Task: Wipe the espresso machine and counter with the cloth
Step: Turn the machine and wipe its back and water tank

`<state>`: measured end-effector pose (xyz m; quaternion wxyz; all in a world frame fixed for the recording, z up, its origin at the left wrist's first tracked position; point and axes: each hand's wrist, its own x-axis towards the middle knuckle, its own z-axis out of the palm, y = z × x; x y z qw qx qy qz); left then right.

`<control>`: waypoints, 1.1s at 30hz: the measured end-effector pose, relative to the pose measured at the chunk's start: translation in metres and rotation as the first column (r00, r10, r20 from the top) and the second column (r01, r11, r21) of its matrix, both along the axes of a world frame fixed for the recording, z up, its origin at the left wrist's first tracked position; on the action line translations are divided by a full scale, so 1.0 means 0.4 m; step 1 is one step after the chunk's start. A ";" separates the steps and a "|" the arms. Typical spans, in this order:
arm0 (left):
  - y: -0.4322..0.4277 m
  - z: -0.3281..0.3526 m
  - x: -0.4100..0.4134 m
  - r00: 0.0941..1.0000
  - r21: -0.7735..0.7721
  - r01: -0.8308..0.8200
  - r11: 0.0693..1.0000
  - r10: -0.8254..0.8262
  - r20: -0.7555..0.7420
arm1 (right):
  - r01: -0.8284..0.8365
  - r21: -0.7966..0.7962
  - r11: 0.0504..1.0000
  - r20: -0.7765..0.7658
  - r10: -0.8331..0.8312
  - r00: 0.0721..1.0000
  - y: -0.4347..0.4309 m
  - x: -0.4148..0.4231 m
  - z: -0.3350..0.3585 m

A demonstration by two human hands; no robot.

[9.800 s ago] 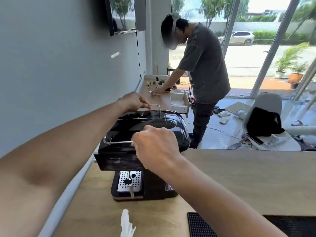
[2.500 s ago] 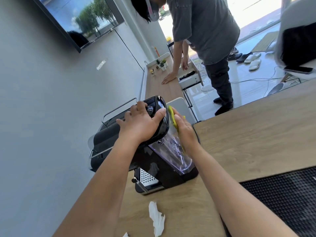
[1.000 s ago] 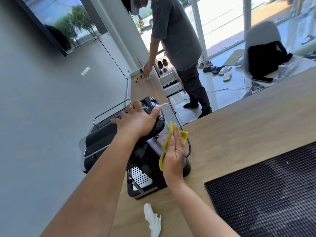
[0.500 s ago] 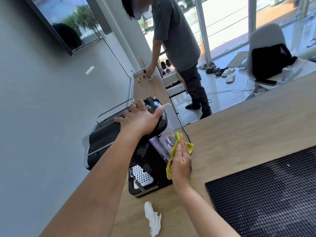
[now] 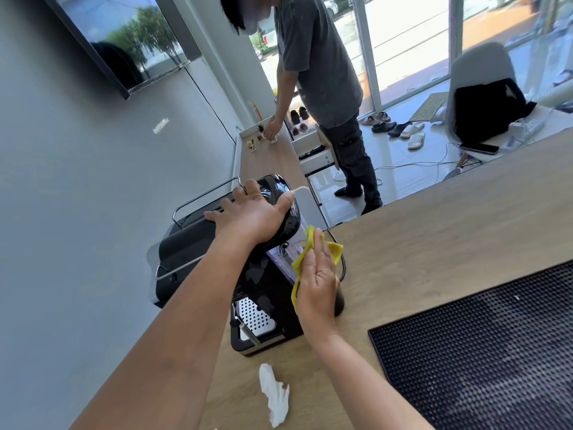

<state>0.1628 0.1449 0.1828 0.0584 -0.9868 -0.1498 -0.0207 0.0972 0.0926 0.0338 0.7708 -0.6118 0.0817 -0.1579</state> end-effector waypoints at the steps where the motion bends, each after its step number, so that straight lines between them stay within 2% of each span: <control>1: 0.000 -0.001 0.001 1.000 0.000 -0.001 1.000 0.001 -0.001 | -0.007 0.000 1.000 0.017 0.007 1.000 0.001 -0.003 0.006; 8: 0.000 0.003 -0.002 1.000 -0.006 0.005 1.000 -0.005 -0.008 | -0.070 -0.033 0.997 -0.107 0.066 0.992 -0.028 -0.006 -0.013; 12: 0.000 0.000 -0.002 1.000 -0.003 0.005 1.000 -0.005 -0.011 | -0.082 -0.013 0.997 -0.027 0.081 0.996 -0.025 -0.017 0.025; 15: 0.002 0.000 0.001 1.000 -0.006 0.001 1.000 -0.001 -0.012 | -0.068 -0.072 0.995 -0.015 0.067 0.998 -0.021 -0.016 0.013; 17: 0.003 0.000 0.000 1.000 -0.008 0.002 1.000 -0.002 -0.017 | -0.058 -0.089 0.994 -0.055 0.054 0.997 -0.022 -0.009 -0.017; 20: 0.003 -0.002 -0.002 1.000 -0.005 0.007 1.000 -0.007 -0.017 | -0.081 -0.022 0.996 -0.125 0.077 0.989 -0.026 -0.004 -0.048; 22: 0.002 -0.001 -0.002 1.000 -0.003 0.005 1.000 -0.005 -0.011 | -0.069 0.012 0.998 -0.073 0.070 0.995 -0.018 -0.010 -0.016; 25: 0.000 -0.001 -0.002 1.000 -0.004 0.004 1.000 -0.004 -0.003 | -0.032 0.047 0.998 0.105 0.027 0.994 -0.005 -0.010 0.069; 27: -0.002 0.000 -0.002 1.000 -0.004 -0.002 1.000 0.002 -0.006 | -0.064 0.135 0.989 0.134 0.046 0.990 -0.018 0.026 0.085; 30: -0.001 0.000 -0.001 1.000 0.000 0.000 1.000 0.000 -0.011 | -0.159 0.171 0.972 0.060 0.151 0.987 -0.048 0.083 0.022; 33: 0.001 0.001 -0.001 1.000 0.000 0.000 1.000 0.000 -0.011 | -0.148 0.171 0.974 -0.163 0.176 0.971 -0.055 0.081 -0.083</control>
